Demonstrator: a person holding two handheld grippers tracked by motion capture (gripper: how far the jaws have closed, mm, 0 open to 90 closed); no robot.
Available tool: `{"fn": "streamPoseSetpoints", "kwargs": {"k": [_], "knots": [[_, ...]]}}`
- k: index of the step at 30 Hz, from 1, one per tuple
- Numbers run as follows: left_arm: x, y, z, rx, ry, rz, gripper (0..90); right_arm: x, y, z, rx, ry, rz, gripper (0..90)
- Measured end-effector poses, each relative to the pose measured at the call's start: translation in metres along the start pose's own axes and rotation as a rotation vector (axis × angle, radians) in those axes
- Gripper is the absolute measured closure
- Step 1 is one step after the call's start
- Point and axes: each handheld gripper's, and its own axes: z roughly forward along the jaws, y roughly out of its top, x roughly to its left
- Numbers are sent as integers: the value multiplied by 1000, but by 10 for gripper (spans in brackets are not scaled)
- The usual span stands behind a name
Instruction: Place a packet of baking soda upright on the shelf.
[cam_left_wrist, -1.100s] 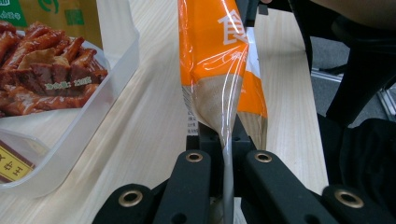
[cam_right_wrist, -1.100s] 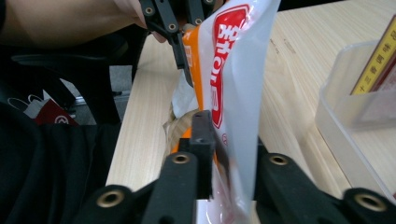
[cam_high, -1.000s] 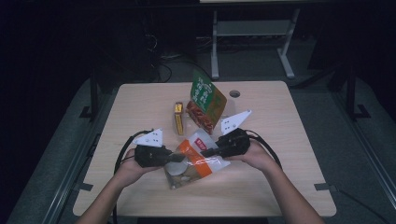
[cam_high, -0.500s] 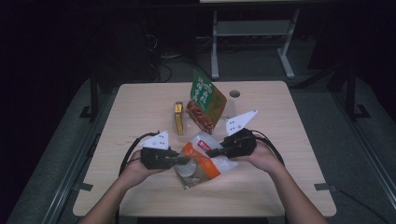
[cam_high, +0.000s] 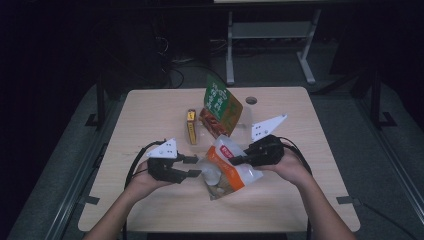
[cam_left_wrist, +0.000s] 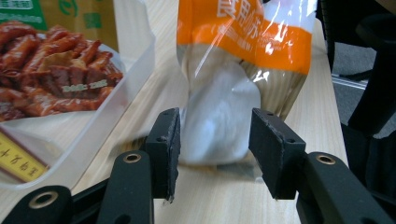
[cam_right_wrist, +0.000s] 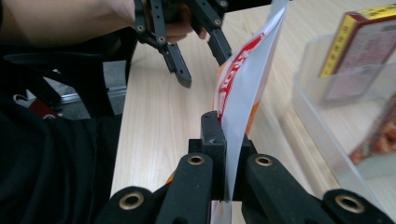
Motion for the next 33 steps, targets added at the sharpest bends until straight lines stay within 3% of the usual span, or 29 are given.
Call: {"fn": "streamPoseSetpoints", "kwargs": {"k": [1, 8, 19, 24, 33], "knots": [[1, 0, -1, -2, 4, 3, 522, -1, -1, -2, 3, -8, -15, 900], [0, -4, -9, 8, 28, -6, 489, 1, -4, -24, 4, -55, -1, 900], [-7, -35, -28, 25, 92, -90, 318, -3, -14, -62, 10, -158, 36, 900], [-4, -48, -26, 39, 97, -138, 302, -5, -19, -77, 8, -194, 51, 900], [-1, -53, -15, 79, 97, -117, 288, -6, -22, -89, 1, -237, 61, 900]]}}
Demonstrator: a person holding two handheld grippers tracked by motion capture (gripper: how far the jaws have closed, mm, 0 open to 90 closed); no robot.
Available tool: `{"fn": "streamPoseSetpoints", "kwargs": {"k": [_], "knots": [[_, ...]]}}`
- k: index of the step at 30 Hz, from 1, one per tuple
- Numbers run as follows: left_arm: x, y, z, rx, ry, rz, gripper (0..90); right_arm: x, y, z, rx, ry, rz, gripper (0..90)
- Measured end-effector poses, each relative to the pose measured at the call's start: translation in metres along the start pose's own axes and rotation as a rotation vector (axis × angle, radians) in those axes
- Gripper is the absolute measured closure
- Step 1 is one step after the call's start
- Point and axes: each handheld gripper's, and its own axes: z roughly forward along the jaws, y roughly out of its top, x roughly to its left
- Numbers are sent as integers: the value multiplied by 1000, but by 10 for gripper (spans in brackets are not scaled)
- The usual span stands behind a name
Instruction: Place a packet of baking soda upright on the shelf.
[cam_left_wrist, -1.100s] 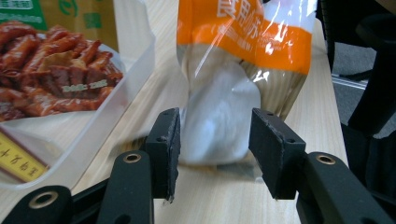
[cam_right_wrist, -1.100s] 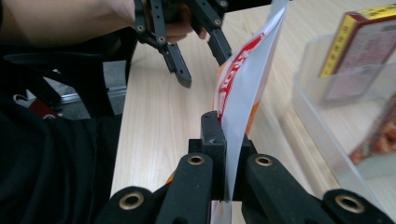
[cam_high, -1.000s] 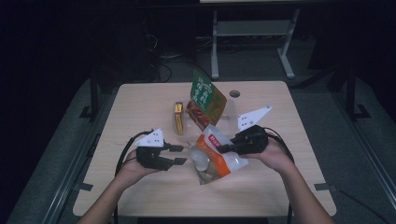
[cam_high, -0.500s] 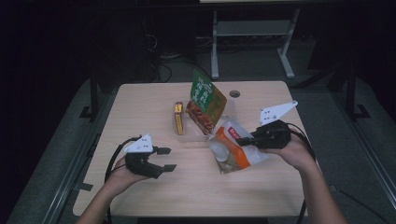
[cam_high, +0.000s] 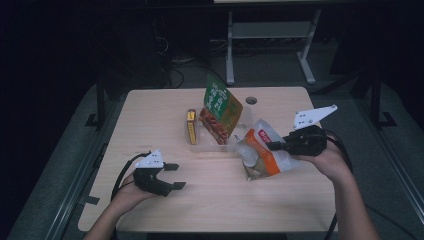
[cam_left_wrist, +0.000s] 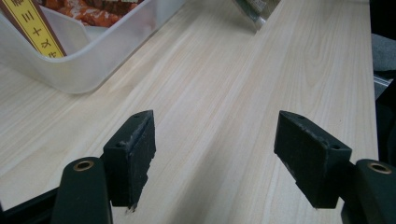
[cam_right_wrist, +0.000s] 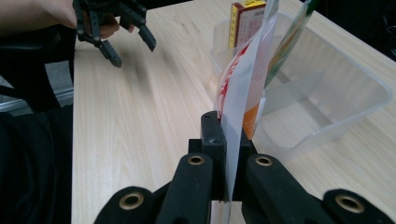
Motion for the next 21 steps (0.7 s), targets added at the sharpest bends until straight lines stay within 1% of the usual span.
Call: {"fn": "streamPoseSetpoints", "kwargs": {"k": [2, 3, 4, 5, 8, 10, 11, 14, 18, 21], "knots": [[0, 0, 1, 14, -2, 9, 288, -1, 0, -1, -1, -18, 4, 900], [0, 0, 2, 14, -2, 7, 288, -2, 1, -2, -2, -27, 6, 900], [0, 0, 3, 17, -4, 5, 288, -3, 1, -3, -5, -29, 6, 900], [0, 0, 3, 18, -4, 12, 287, -3, 2, -3, -4, -35, 6, 900], [-1, 0, 4, 21, -4, 11, 287, -4, 5, -4, 7, -52, -2, 900], [0, 0, 5, 23, -7, 15, 286, -6, 8, -6, 2, -66, -9, 900], [-1, -1, 5, 21, -10, 3, 286, -7, 10, -7, 0, -72, -6, 900], [-2, 0, 5, 26, -9, 4, 286, -10, 15, -10, -4, -82, -11, 900], [-2, 0, 6, 24, -12, 1, 286, -16, 23, -15, 4, -110, -5, 900], [-2, 0, 6, 22, -14, 0, 286, -21, 28, -18, -8, -128, 6, 900]]}}
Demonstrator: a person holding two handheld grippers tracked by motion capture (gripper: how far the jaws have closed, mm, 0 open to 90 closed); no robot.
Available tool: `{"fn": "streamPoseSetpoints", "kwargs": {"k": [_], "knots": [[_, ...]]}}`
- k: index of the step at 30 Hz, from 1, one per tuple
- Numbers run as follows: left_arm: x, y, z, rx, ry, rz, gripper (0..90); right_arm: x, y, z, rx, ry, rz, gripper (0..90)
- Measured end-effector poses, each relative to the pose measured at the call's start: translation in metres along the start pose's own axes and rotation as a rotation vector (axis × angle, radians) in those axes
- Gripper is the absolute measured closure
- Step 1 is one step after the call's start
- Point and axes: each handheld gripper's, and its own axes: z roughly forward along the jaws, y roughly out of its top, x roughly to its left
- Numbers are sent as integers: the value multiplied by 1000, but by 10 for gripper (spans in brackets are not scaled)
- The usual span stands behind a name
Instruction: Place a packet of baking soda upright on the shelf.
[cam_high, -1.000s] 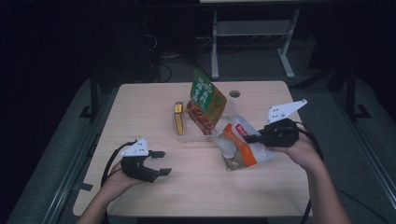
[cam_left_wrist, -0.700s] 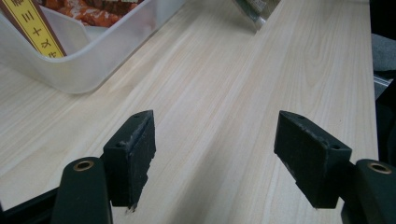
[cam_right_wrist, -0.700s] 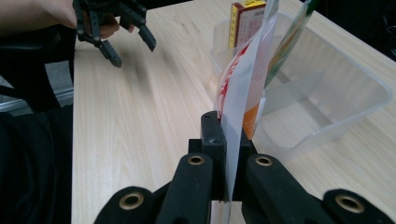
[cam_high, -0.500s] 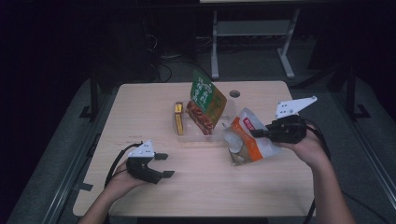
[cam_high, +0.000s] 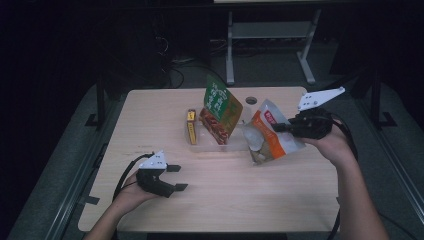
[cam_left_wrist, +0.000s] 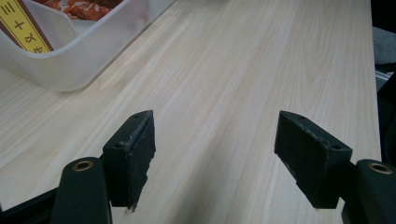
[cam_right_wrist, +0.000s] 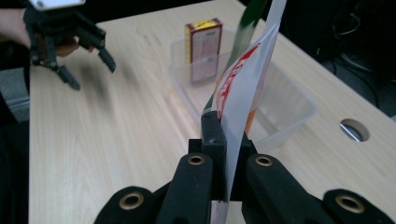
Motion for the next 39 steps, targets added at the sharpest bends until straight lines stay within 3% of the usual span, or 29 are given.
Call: {"fn": "streamPoseSetpoints", "kwargs": {"k": [10, 17, 25, 39], "knots": [[-1, 1, 2, 11, -4, 12, 283, -11, 20, 2, 9, -46, 5, 900], [-1, 1, 1, 15, 1, 19, 280, -17, 39, 12, 25, -55, -7, 900], [-4, 2, 4, 23, -7, 40, 274, -26, 58, 28, 61, -98, -11, 900], [-5, 2, 5, 40, 0, 55, 224, -46, 66, 60, 147, -98, 6, 900]]}}
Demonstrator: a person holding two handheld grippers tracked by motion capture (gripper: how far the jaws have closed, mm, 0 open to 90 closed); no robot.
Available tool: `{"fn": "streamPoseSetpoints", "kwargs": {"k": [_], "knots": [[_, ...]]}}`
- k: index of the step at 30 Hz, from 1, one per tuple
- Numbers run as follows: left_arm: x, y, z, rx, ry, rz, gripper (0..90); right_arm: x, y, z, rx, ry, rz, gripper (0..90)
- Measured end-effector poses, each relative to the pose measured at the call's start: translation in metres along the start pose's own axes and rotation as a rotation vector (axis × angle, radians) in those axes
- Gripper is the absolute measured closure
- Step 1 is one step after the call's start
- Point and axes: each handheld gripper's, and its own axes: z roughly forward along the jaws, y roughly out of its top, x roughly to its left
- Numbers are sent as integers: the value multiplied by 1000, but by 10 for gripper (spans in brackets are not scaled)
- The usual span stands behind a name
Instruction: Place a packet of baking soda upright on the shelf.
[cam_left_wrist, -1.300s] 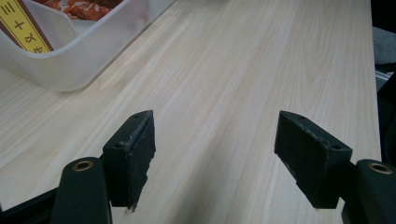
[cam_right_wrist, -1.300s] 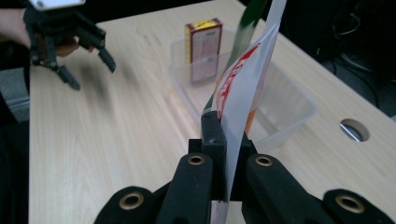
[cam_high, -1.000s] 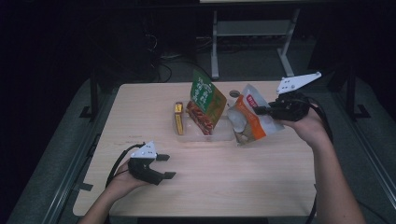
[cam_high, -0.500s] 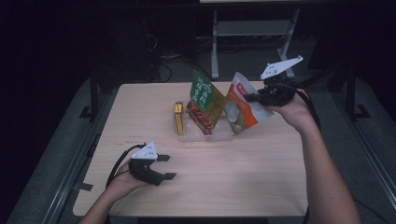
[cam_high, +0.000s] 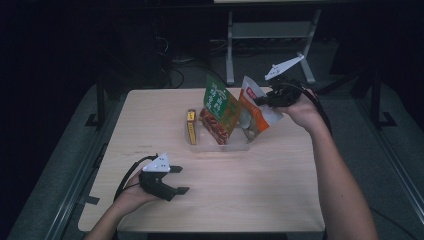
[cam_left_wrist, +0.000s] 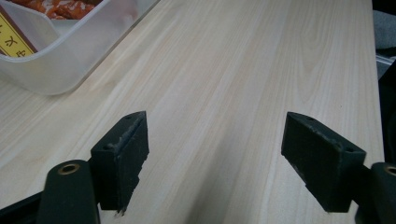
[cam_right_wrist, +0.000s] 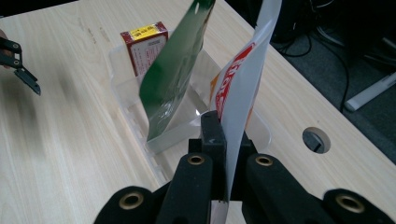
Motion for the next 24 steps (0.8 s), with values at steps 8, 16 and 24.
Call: {"fn": "streamPoseSetpoints", "kwargs": {"k": [8, 16, 24], "knots": [[-1, 0, 1, -2, 2, -2, 207, -3, 1, 20, 57, 9, 9, 900], [0, 0, 1, 4, 0, 0, 206, -9, 3, 43, 114, 5, 17, 900], [0, -1, 2, 13, -4, 2, 206, -14, 2, 57, 133, 10, 35, 900]]}}
